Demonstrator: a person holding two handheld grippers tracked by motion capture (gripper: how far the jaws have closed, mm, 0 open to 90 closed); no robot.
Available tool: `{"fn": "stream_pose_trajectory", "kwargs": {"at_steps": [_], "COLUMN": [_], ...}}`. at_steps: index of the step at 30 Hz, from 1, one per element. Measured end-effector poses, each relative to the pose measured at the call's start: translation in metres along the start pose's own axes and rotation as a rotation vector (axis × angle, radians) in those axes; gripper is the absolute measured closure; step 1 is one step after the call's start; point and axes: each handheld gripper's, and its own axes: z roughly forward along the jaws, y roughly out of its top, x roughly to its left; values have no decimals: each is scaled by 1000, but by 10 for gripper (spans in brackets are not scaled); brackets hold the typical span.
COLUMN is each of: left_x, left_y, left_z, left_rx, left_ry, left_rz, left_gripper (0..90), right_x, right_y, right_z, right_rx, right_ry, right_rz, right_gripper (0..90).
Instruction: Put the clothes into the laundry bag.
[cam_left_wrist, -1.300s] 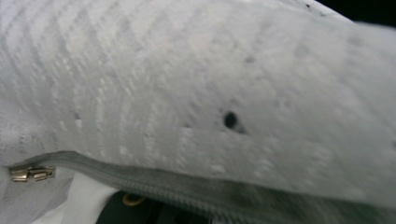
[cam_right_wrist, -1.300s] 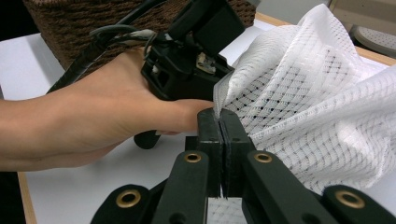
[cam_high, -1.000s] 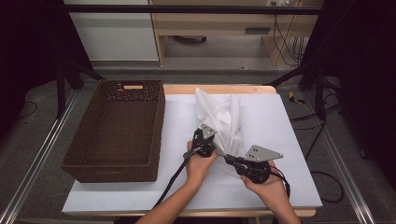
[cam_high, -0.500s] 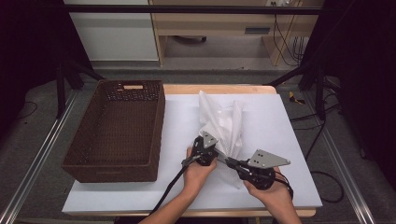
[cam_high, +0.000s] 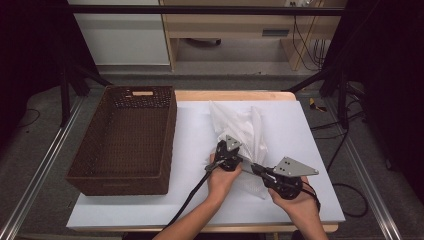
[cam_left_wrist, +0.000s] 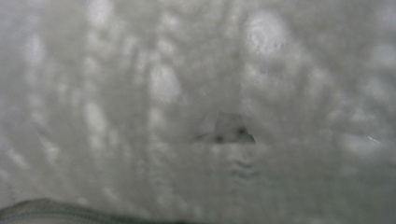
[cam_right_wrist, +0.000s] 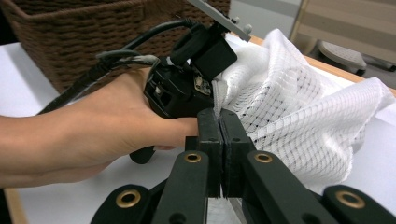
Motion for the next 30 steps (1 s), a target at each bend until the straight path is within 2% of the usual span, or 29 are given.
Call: {"fn": "stream_pose_trajectory", "kwargs": {"at_steps": [6, 10, 14, 16, 17, 18, 21, 22, 25, 27, 29, 30], "left_x": [1, 1, 3, 1, 1, 1, 2, 3, 3, 5, 5, 7], "left_y": [4, 4, 4, 3, 3, 2, 1, 0, -2, -6, -7, -10], "left_z": [6, 7, 5, -1, -1, -8, -15, -23, -31, -45, -50, -60], "left_rx": [-13, -9, -5, -9, -9, -14, -17, -15, -14, -14, -13, -15], "left_ry": [23, 24, 20, 6, 6, -14, -26, -29, -37, -53, -56, -62], "left_rz": [3, 23, 25, 50, 50, 39, 47, 69, 73, 75, 82, 81], "left_gripper": [900, 900, 900, 900, 900, 900, 900, 900, 900, 900, 900, 900], "right_x": [-4, -7, -8, -9, -9, -9, -10, -10, -9, -9, -8, -8], "right_y": [-1, -2, -3, -4, -4, -4, -4, -4, -3, -2, -2, -1], "right_z": [6, 9, 13, 15, 15, 17, 18, 19, 20, 22, 22, 23], "right_rx": [3, -3, 1, -2, -2, -4, -5, -6, -8, -8, -8, -9], "right_ry": [-22, -29, -29, -31, -31, -33, -32, -32, -32, -32, -31, -33], "right_rz": [1, 19, 21, 23, 23, 25, 29, 30, 31, 30, 30, 32], "right_gripper": [895, 895, 895, 895, 895, 895, 895, 895, 895, 895, 895, 895]}}
